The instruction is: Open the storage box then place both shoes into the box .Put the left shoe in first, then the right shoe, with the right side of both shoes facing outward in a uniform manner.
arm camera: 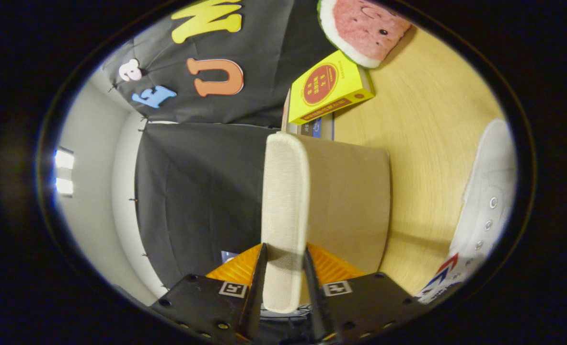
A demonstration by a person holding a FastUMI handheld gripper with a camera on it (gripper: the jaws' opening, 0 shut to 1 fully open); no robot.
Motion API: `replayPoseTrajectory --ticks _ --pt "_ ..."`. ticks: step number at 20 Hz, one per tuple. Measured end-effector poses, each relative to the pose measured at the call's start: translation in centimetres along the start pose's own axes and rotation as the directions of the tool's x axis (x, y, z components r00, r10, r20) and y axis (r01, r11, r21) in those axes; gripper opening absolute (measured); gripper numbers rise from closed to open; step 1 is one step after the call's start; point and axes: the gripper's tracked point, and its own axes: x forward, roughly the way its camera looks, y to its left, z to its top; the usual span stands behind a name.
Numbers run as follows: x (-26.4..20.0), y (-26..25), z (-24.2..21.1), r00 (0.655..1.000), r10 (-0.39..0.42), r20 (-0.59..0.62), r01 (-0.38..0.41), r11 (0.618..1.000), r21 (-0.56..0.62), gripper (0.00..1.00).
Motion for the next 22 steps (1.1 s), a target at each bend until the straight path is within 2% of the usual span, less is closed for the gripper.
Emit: replayPoseTrajectory --ticks 2,3,4,6,9,14,17,22 --pt "-0.7 0.5 -0.2 1.000 -0.004 0.000 0.004 1.000 0.012 0.19" --pt "-1.1 1.1 0.0 1.000 -0.008 0.012 0.008 1.000 0.012 0.14" --pt "-1.3 1.5 0.0 0.999 -0.032 0.020 0.032 0.999 -0.008 0.04" --pt "-1.3 2.5 -0.7 0.996 -0.081 0.021 0.082 0.995 -0.052 0.04" --pt "-1.7 6.2 -1.6 0.994 -0.097 0.043 0.100 0.991 -0.086 0.02" --pt "-1.0 11.8 -2.0 0.983 -0.167 0.071 0.177 0.969 -0.171 0.03" --pt "0.5 15.5 -2.0 0.978 -0.186 0.091 0.202 0.954 -0.220 0.03" --pt "6.1 21.2 -2.6 0.970 -0.214 0.113 0.236 0.938 -0.252 0.04"
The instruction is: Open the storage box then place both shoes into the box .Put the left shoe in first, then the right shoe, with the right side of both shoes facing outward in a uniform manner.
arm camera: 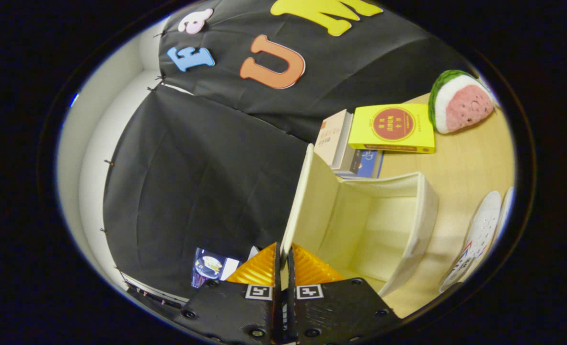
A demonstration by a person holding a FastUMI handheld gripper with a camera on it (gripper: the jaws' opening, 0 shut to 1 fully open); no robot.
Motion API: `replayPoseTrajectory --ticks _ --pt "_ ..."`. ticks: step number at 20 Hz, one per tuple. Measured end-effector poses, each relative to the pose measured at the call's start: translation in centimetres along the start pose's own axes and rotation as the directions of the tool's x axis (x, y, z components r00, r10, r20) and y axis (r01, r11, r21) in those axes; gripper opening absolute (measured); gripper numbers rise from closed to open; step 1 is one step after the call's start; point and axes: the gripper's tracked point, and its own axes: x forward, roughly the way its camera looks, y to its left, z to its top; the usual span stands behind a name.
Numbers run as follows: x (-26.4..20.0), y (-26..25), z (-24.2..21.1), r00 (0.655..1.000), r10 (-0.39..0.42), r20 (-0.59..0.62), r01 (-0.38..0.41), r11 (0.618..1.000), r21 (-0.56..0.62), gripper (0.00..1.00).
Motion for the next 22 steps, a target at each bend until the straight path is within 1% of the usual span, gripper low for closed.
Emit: replayPoseTrajectory --ticks 2,3,5,7,9,11,13,16,19,22 --pt "2.2 2.5 0.1 1.000 0.000 0.001 0.000 1.000 -0.010 0.03" --pt "3.4 3.4 0.0 1.000 -0.013 0.001 0.013 1.000 -0.023 0.04" --pt "5.9 5.6 -0.2 1.000 -0.006 -0.009 0.005 1.000 -0.029 0.08" --pt "8.8 7.4 -0.3 1.000 -0.019 -0.020 0.018 0.999 -0.034 0.08" --pt "11.1 9.3 -0.9 0.999 -0.007 -0.050 0.005 0.999 -0.043 0.09" --pt "13.0 10.9 -1.4 0.998 -0.009 -0.059 0.005 0.998 -0.059 0.33" --pt "13.8 11.6 -2.1 0.998 -0.021 -0.058 0.015 0.995 -0.094 0.58" --pt "13.1 9.9 -3.4 0.993 -0.094 -0.071 0.082 0.985 -0.151 0.95" --pt "10.4 6.2 -3.8 0.980 -0.191 -0.059 0.177 0.967 -0.185 0.95" --pt "5.8 1.1 -3.1 0.951 -0.307 -0.040 0.292 0.932 -0.216 0.95"
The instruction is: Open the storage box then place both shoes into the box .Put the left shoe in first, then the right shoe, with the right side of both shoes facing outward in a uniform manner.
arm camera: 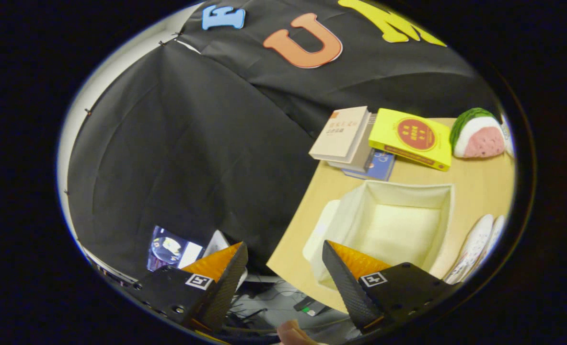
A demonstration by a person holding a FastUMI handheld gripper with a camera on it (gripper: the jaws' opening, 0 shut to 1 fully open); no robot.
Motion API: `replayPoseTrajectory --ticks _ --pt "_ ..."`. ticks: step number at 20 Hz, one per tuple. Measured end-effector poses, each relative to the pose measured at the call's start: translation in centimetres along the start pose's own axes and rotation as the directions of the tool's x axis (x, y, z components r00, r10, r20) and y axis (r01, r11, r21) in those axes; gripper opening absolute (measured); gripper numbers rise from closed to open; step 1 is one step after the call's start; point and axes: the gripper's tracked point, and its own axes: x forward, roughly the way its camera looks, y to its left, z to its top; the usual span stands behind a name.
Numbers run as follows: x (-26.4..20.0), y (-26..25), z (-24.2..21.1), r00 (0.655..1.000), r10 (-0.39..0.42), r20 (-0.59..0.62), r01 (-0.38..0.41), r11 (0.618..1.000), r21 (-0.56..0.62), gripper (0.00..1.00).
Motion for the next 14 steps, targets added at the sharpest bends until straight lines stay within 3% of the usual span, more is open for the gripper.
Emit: replayPoseTrajectory --ticks 9,14 --pt "-7.7 -18.3 -3.7 0.966 -0.259 -0.004 0.258 0.961 0.098 0.96" --pt "-8.7 -26.3 -7.5 0.941 -0.326 -0.091 0.338 0.920 0.199 0.95"
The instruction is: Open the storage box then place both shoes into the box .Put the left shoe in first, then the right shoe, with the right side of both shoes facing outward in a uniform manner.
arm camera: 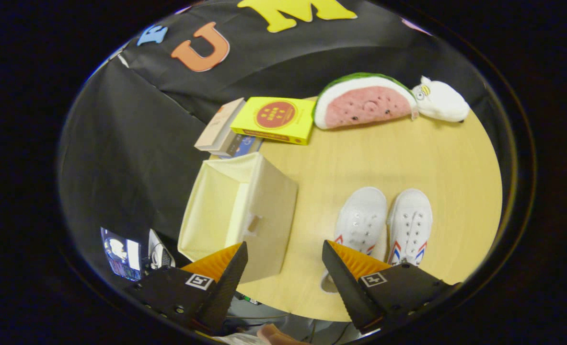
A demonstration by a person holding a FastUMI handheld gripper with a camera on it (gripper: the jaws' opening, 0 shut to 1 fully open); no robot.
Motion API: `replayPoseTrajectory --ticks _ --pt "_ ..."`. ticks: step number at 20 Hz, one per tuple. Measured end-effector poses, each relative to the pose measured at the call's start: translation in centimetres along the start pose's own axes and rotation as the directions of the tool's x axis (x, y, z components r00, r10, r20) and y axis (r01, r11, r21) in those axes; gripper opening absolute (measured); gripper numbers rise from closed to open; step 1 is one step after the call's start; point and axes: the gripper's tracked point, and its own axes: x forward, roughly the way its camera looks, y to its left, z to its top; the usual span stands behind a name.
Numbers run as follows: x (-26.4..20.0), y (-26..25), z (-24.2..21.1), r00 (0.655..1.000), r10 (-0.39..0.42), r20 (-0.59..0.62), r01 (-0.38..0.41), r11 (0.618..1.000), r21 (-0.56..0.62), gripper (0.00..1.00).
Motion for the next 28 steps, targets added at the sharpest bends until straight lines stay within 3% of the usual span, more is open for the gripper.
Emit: replayPoseTrajectory --ticks 4,8,10,12,13,16,17,19,20,21,22,23,25,28 --pt "2.4 -4.9 -2.9 0.995 -0.060 -0.085 0.065 0.997 0.051 0.95" --pt "4.5 -8.5 -5.6 0.974 -0.159 -0.162 0.162 0.987 0.001 0.94" --pt "5.4 -9.8 -6.4 0.959 -0.213 -0.186 0.210 0.977 -0.034 0.86" --pt "6.0 -11.0 -7.0 0.945 -0.258 -0.202 0.253 0.966 -0.051 0.84" --pt "6.4 -11.7 -7.1 0.935 -0.290 -0.205 0.285 0.957 -0.056 0.78" --pt "7.3 -12.5 -7.1 0.919 -0.337 -0.203 0.331 0.942 -0.061 0.48" --pt "7.3 -12.8 -7.1 0.916 -0.347 -0.202 0.342 0.938 -0.062 0.46" --pt "8.3 -12.1 -7.2 0.930 -0.309 -0.198 0.314 0.949 -0.006 0.35" --pt "8.4 -11.9 -6.9 0.937 -0.292 -0.191 0.303 0.952 0.033 0.16" --pt "8.4 -12.0 -7.2 0.942 -0.269 -0.201 0.288 0.955 0.070 0.09" --pt "7.8 -11.9 -6.6 0.950 -0.232 -0.210 0.261 0.957 0.123 0.09" --pt "8.4 -11.9 -7.5 0.955 -0.201 -0.220 0.240 0.956 0.170 0.00" --pt "8.3 -11.7 -7.4 0.968 -0.132 -0.211 0.182 0.954 0.239 0.00" --pt "8.0 -11.5 -7.4 0.980 -0.096 -0.176 0.143 0.950 0.279 0.00"
